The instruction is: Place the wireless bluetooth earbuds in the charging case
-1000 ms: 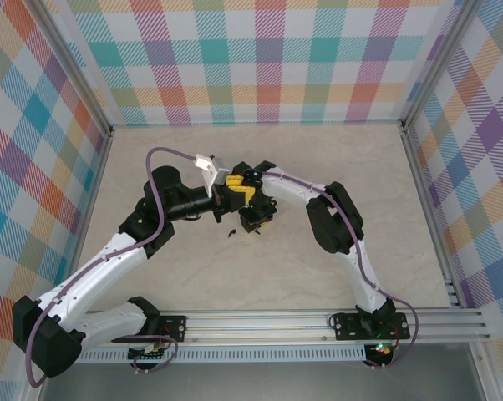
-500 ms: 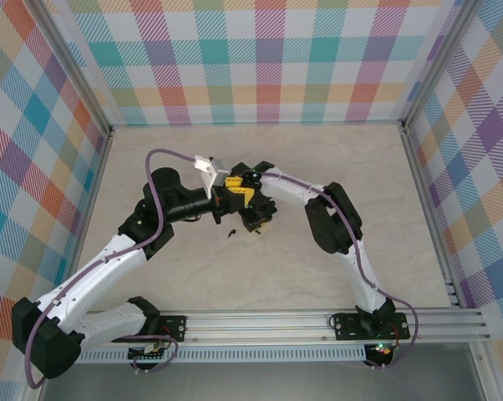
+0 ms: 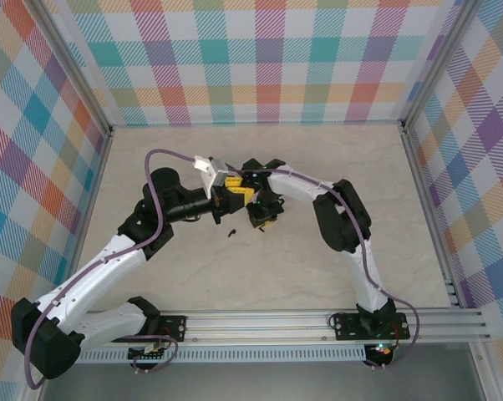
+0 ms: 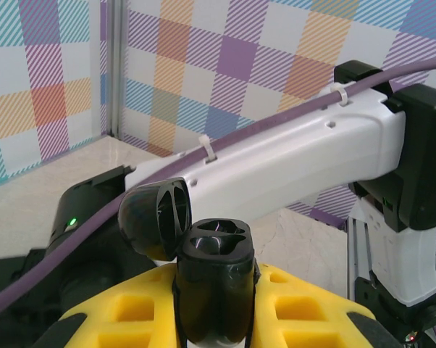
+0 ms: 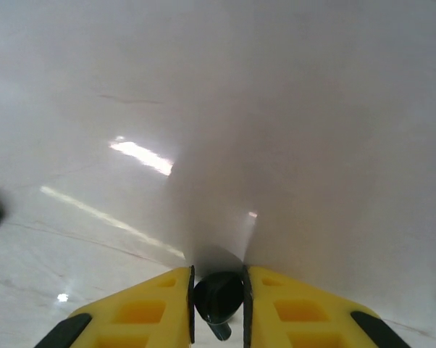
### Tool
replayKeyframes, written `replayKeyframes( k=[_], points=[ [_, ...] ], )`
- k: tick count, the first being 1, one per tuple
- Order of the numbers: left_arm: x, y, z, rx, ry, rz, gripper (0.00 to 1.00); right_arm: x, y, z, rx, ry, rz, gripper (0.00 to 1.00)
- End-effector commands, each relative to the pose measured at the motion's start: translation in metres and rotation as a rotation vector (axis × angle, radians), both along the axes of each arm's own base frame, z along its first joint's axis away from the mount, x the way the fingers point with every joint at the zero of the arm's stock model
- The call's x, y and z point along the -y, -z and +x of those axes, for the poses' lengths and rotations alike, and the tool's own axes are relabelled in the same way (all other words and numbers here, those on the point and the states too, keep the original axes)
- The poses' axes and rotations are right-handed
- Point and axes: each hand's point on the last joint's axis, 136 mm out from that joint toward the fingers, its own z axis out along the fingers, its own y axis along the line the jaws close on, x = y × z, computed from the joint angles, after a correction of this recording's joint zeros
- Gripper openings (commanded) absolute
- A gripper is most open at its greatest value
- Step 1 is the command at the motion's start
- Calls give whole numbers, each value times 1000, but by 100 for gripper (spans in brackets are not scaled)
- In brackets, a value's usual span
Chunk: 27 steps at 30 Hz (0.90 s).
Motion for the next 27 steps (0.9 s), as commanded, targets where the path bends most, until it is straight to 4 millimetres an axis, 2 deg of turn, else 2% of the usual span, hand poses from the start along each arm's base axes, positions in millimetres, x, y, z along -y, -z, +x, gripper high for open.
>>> replayKeyframes(
  k=[1, 8, 16, 27],
  points=[
    [0, -3, -4, 16, -2, -5, 11, 16, -9, 13, -6, 131, 69, 24],
    [2, 2, 0, -2, -2, 2, 11, 38, -16, 26, -14, 285, 196, 24],
    [5, 18, 12, -61, -35, 15, 11, 58, -28, 38, 9, 427, 342, 24],
    [4, 53, 40, -166, -156, 35, 10, 76, -47, 44, 60, 541, 521, 24]
  ],
)
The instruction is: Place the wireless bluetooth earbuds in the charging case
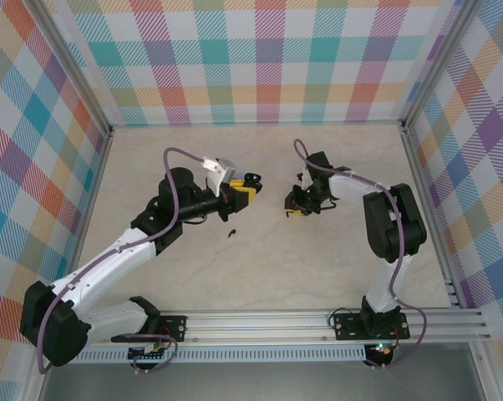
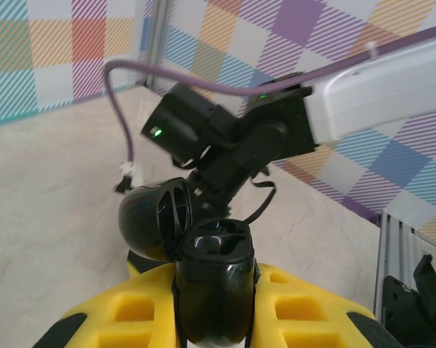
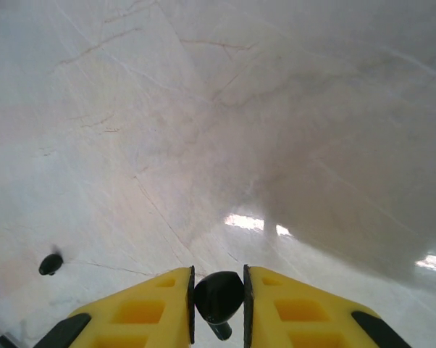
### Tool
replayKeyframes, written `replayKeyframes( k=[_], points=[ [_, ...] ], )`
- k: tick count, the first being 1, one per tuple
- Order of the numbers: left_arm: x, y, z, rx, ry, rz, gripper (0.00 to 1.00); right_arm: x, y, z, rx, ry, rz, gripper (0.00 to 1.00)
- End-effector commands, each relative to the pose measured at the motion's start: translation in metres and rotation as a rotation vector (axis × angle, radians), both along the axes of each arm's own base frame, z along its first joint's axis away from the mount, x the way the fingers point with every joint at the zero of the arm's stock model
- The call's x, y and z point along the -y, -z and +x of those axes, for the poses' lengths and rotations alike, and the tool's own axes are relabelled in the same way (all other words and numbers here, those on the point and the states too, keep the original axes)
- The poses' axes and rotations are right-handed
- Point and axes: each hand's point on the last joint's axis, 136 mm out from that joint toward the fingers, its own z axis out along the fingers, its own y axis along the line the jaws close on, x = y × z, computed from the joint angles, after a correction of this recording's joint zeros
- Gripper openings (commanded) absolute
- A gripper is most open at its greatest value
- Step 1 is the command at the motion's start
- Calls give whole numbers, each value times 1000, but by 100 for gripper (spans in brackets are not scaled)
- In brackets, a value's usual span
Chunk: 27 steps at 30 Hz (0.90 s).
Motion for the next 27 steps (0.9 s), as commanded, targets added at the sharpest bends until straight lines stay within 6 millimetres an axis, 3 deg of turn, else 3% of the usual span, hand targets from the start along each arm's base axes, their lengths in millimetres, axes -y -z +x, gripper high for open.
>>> replayKeyframes(
  k=[1, 11, 27],
  points=[
    [1, 2, 9, -10, -51, -21, 10, -6, -27, 9, 69, 38, 119, 24],
    [5, 32, 33, -87, -131, -30, 10, -7, -90, 6, 225, 46, 256, 25],
    [13, 40, 49, -105, -161, -103, 9, -17, -217, -13, 507, -31, 475, 26]
  ],
)
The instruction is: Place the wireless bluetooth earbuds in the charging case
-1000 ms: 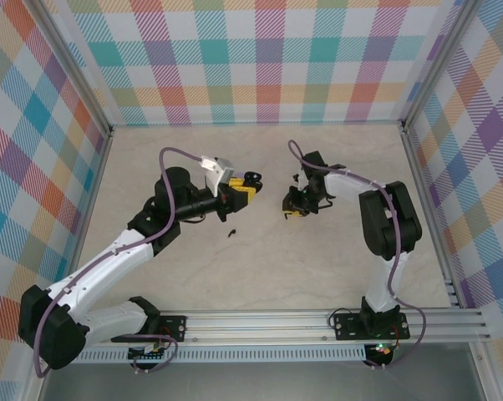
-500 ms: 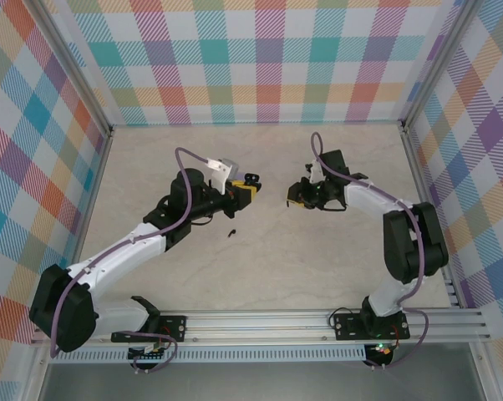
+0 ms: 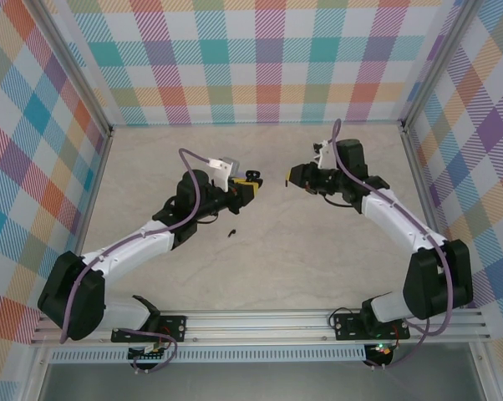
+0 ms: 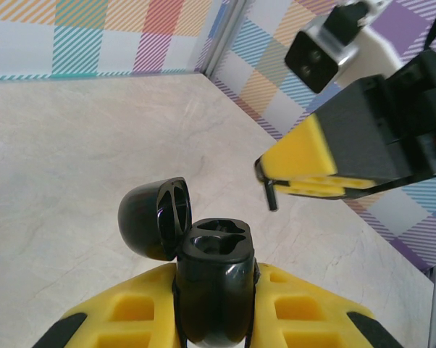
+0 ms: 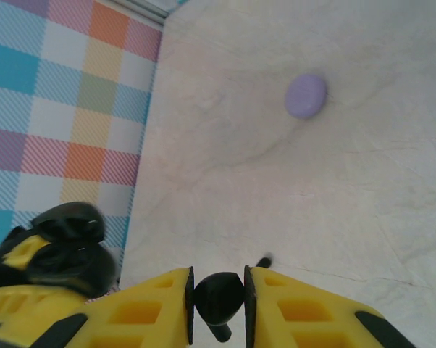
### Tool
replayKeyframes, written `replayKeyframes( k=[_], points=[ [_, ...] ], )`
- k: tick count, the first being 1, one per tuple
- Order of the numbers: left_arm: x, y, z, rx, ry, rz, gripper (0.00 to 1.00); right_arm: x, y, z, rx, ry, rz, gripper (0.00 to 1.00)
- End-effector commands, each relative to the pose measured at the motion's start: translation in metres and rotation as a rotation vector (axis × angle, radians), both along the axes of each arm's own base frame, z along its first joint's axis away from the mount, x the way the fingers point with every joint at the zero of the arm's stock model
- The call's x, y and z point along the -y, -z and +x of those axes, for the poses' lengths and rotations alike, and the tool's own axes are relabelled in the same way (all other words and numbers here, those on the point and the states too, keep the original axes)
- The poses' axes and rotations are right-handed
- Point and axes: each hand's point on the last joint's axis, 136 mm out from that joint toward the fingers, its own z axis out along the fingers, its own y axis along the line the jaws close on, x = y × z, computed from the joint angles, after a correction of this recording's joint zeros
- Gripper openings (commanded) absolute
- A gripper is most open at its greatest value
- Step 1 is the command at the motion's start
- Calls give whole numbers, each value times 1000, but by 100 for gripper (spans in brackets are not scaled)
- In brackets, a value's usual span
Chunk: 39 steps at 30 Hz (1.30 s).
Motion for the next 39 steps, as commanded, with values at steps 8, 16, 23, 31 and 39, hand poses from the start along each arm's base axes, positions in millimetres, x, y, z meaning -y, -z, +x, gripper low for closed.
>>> replayKeyframes(
  k=[8, 16, 23, 31, 39],
  points=[
    [16, -21, -9, 71, 88, -106, 9, -13, -86, -21, 228, -126, 141, 27],
    [23, -33, -18, 109, 153, -148, 9, -19, -124, -35, 335, -171, 176, 28],
    [26, -49, -28, 178, 205, -191, 9, -31, -142, -43, 398, -182, 190, 28],
    [28, -61, -38, 222, 245, -207, 9, -46, -150, -54, 459, -217, 171, 28],
    [30, -70, -47, 246, 273, -220, 9, -53, -146, -54, 480, -212, 134, 27]
  ],
)
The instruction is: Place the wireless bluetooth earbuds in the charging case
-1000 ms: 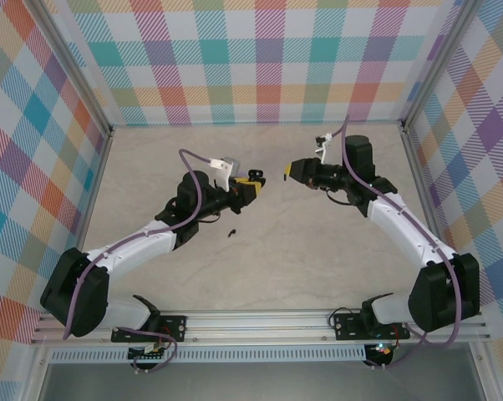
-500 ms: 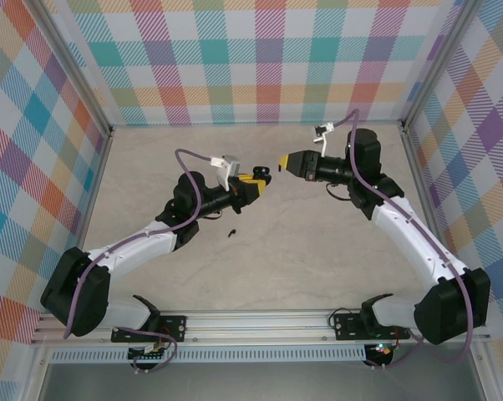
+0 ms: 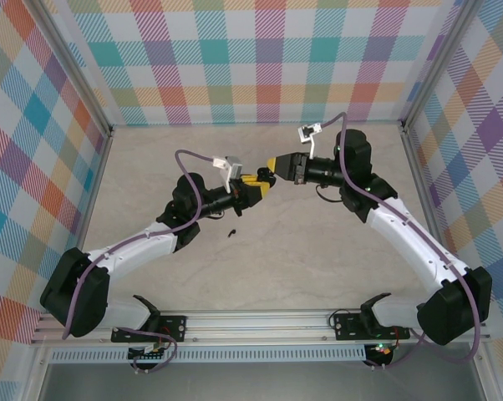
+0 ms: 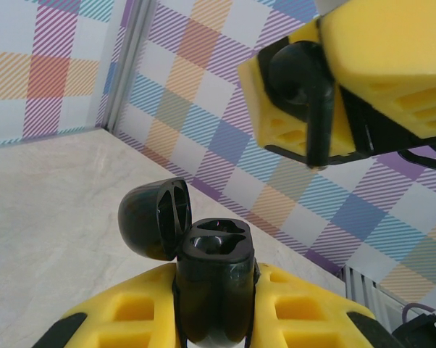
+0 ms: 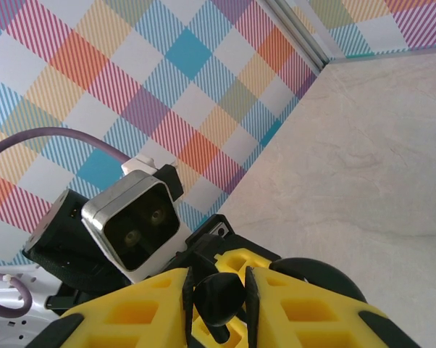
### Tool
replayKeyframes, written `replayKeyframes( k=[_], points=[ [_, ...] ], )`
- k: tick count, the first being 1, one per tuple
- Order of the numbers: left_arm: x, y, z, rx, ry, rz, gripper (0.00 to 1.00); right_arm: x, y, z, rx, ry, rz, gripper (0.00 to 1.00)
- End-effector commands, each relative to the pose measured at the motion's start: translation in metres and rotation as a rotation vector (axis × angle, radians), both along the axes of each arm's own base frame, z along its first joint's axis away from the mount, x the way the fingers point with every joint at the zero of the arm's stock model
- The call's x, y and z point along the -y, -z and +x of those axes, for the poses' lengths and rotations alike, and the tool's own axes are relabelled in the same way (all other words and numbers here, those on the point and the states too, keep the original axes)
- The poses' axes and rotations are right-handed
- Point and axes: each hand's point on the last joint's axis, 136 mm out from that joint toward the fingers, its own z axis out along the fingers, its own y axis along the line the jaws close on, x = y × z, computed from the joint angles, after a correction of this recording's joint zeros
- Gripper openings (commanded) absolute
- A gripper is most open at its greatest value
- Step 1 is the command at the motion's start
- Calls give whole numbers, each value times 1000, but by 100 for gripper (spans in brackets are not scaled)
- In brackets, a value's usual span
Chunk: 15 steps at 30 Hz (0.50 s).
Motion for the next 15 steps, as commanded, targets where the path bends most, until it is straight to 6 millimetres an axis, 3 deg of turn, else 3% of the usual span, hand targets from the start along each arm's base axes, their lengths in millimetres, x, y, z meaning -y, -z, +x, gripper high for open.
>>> replayKeyframes(
  k=[1, 15],
  points=[
    [1, -24, -16, 89, 41, -45, 9, 0, -20, -2, 90, 12, 3, 27],
    [0, -33, -20, 106, 46, -54, 9, -5, -11, -2, 84, 7, -29, 27]
  ],
)
